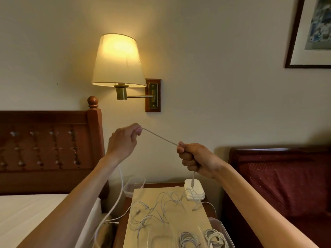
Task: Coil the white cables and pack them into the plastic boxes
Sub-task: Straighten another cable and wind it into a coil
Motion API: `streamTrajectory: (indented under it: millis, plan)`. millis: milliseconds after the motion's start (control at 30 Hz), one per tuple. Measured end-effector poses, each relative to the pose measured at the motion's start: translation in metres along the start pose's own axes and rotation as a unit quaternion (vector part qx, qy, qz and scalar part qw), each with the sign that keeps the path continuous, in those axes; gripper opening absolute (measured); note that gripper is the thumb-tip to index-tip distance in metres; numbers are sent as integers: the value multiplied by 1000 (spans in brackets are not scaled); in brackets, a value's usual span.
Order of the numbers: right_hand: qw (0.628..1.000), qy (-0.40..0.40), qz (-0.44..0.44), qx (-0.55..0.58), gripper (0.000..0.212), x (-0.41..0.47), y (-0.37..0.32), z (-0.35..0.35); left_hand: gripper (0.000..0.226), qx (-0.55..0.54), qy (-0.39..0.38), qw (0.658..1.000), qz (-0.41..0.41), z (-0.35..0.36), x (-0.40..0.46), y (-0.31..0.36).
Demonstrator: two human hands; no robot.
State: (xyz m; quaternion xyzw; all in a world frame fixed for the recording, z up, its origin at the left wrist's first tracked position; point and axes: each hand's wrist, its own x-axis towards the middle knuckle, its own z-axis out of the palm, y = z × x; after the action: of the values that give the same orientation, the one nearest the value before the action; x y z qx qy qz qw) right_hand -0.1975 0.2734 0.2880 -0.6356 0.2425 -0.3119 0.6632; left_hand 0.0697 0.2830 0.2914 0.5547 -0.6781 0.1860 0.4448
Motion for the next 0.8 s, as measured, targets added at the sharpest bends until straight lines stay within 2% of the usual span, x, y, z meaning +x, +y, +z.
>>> streamTrajectory:
  millis: [133,333,467,533,567,633,667,733,800]
  plan:
    - [998,1,7,56,40,-2,-2,2,20,6,-11,1000,7,-5,-4,-14]
    - [974,24,-48,221,39,-1,-23,-9,19,-164,-119,979,-7,-1,-42,-25]
    - [965,50,-78,244,36,7,-33,-16,22,-218,-131,963,-93,16,-85,-22]
    - [968,60,-88,228,33,14,-35,-16,27,-161,-186,961,-122,22,-94,-12]
    - [971,65,-91,211,31,18,-35,-14,32,-118,-253,953,-117,22,-93,-2]
    - [981,67,-92,159,29,24,-35,-6,42,-31,-404,911,-75,15,-85,26]
    - [987,66,-93,117,30,27,-34,-1,48,-7,-453,891,-41,9,-77,42]
    - [993,65,-97,11,33,30,-32,10,55,0,-483,876,20,-9,-60,72]
    - [990,57,-102,-76,37,32,-28,18,56,-22,-458,887,61,-29,-42,93]
